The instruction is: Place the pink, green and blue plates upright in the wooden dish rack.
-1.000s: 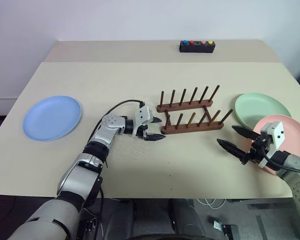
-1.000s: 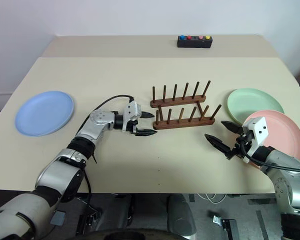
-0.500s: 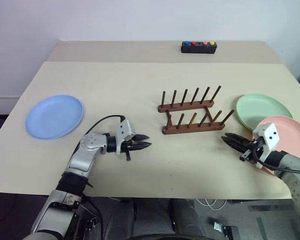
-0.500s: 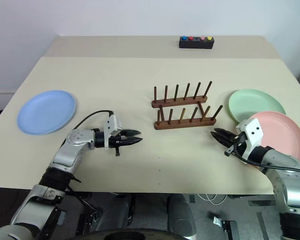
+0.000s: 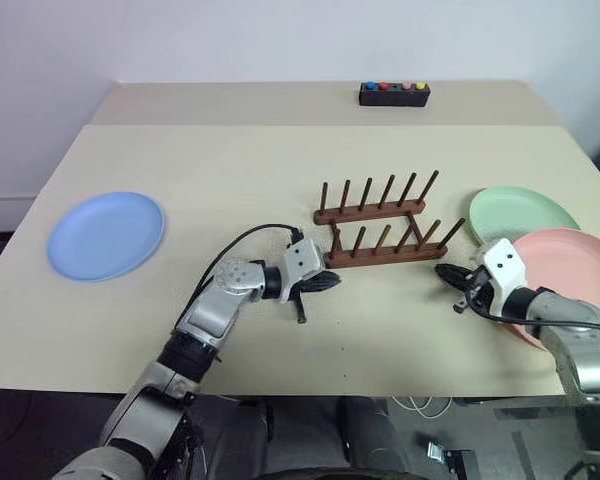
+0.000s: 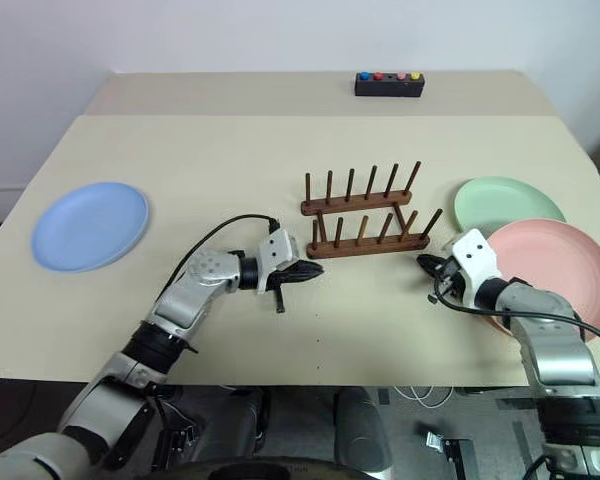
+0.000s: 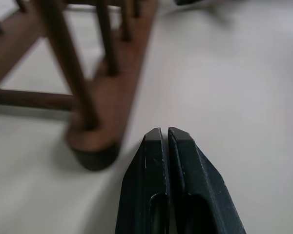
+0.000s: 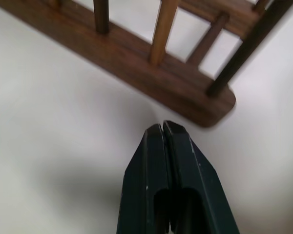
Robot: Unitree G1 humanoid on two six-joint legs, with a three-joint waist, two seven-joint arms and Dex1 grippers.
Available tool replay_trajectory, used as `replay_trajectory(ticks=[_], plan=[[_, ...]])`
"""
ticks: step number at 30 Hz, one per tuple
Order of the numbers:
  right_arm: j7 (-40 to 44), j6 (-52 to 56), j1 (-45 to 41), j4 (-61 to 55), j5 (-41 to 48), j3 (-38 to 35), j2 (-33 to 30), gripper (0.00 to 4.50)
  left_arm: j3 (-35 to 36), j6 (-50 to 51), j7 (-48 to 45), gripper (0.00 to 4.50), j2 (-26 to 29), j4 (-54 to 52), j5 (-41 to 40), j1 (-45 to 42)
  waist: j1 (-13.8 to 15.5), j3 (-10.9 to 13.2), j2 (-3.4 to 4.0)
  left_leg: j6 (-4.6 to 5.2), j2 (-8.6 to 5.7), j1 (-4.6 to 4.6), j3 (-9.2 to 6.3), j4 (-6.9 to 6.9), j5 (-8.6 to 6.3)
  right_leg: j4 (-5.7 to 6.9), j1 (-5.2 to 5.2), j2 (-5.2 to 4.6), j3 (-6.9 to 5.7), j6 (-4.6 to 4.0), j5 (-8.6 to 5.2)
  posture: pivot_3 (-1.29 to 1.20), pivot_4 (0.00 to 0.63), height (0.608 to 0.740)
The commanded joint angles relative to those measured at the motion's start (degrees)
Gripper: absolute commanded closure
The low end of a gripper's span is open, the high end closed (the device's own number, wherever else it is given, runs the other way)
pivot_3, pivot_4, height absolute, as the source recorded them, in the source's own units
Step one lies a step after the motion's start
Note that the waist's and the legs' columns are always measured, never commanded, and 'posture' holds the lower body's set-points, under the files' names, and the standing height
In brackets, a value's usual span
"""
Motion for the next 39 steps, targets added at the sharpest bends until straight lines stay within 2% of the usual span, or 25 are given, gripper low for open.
replay_trajectory(ticks=[1,19,26,34,39], plan=[[-1.97,-3.17,-2.12,2.5,-2.14,1.31,1.7,4.5,2.56,-2.56,5.43,4.32,-1.26,4.02,1.23,-1.77,0.01,0.0,0.0,0.0,0.0,0.0,0.0,-0.01,0.0,0.0,-0.01,0.0,0.0,0.0,0.0,0.0,0.15,0.734],[-4.93,-10.83,-11.73,13.71,-7.96,5.15,4.06,4.5,4.55,-9.42,12.48,4.32,-1.26,11.31,3.03,-4.87,-0.2,-0.01,0.01,0.0,0.0,0.02,0.0,-0.02,0.0,0.03,-0.02,0.0,0.0,0.02,0.01,0.0,0.15,0.734],[-4.36,-12.37,-12.28,14.72,-7.98,5.18,3.79,4.5,4.6,-10.25,12.4,4.32,-1.34,12.28,2.76,-5.47,-0.14,-0.01,0.01,0.0,0.0,0.02,0.0,-0.03,0.0,0.03,-0.01,0.0,0.0,0.02,0.01,0.0,0.15,0.734],[2.1,-10.25,-4.49,-1.07,-2.36,-1.66,-3.89,4.5,6.65,-6.31,6.32,4.32,0.81,1.05,-3.05,-0.29,-0.08,0.01,0.02,0.0,-0.01,-0.08,0.0,-0.12,0.0,0.02,-0.14,-0.02,0.0,0.02,0.01,0.0,0.15,0.734],[5.91,-0.16,2.83,-11.78,4.83,-10.2,-9.28,4.5,7.18,-1.46,1.46,4.32,3.59,-7.3,-7.17,4.52,0.03,0.01,0.02,0.0,0.0,-0.06,-0.02,-0.12,0.0,0.02,-0.1,-0.01,-0.01,0.01,0.0,0.0,0.15,0.734]])
